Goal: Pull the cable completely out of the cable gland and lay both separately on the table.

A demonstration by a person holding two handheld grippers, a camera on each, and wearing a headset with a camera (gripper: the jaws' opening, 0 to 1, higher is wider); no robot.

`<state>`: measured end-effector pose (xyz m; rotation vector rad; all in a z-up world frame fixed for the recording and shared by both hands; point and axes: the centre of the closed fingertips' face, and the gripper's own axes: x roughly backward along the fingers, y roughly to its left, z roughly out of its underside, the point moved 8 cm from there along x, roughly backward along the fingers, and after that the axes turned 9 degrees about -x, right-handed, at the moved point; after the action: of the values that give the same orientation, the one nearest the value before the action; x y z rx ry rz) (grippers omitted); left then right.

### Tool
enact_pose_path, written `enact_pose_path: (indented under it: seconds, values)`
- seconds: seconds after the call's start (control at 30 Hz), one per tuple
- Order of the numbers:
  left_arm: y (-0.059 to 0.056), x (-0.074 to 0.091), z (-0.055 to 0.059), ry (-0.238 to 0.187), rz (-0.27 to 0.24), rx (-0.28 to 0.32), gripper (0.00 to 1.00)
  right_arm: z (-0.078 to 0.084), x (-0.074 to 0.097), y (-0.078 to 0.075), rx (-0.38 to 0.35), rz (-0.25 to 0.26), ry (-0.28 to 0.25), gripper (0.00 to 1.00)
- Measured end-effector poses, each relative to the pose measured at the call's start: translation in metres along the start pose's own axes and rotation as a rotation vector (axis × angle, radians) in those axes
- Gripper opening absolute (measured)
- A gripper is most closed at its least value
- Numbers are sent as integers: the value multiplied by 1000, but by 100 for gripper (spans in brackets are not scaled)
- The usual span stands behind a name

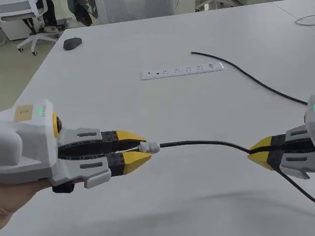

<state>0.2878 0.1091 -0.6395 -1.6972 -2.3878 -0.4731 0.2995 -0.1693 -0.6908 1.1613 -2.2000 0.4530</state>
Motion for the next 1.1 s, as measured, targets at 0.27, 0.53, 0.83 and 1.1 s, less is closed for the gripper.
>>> enact_pose_path:
  seconds: [0.27,0.53,0.83,1.1]
  values:
    - [1,-2,2,10,1,12,15,-8,-3,5,-13,-70,-13,27]
    - [0,-4,1,5,10,13,15,-69,-14,40,45,-239,-196,18]
    - [-5,0,-4,-10,23,9,15,-105,-45,70,144,-363,-197,14]
    - [-8,3,-1,-10,13,8,15,-107,-59,80,233,-395,-143,0]
